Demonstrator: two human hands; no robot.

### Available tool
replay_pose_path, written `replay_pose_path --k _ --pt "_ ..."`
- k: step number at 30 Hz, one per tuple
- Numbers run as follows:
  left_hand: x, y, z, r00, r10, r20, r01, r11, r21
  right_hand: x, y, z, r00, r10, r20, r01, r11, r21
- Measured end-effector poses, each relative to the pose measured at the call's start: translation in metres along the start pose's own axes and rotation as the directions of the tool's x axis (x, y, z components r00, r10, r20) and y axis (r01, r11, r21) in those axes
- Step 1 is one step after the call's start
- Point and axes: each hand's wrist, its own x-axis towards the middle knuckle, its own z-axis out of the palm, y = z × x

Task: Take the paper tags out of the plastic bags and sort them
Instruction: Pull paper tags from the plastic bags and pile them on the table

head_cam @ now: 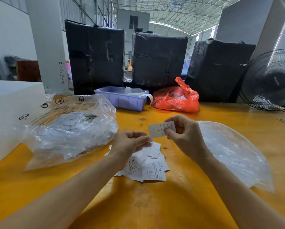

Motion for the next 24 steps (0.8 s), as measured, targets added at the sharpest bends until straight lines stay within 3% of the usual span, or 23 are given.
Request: replay_pose_path --k 10,18,24 --pt "0.0031 -0.0042 -0.0009 1.000 0.025 0.002 -0.025 1.000 0.016 -0.0040 -0.0039 0.0054 0.998 -0.033 0.046 0.036 0.998 -0.051" --pt "0.0069 -0.0060 -0.0024 0.999 0.042 -0.027 -0.042 0.999 0.023 -0.0028 -0.0035 0.0020 0.981 0.073 0.177 -0.072 0.997 -0.013" --pt "0.0057 -0.0077 -0.0002 0.998 0.040 0.046 -0.041 0.999 0.013 -0.0028 0.0007 0.0045 0.965 0.137 0.225 -0.148 0.988 0.036"
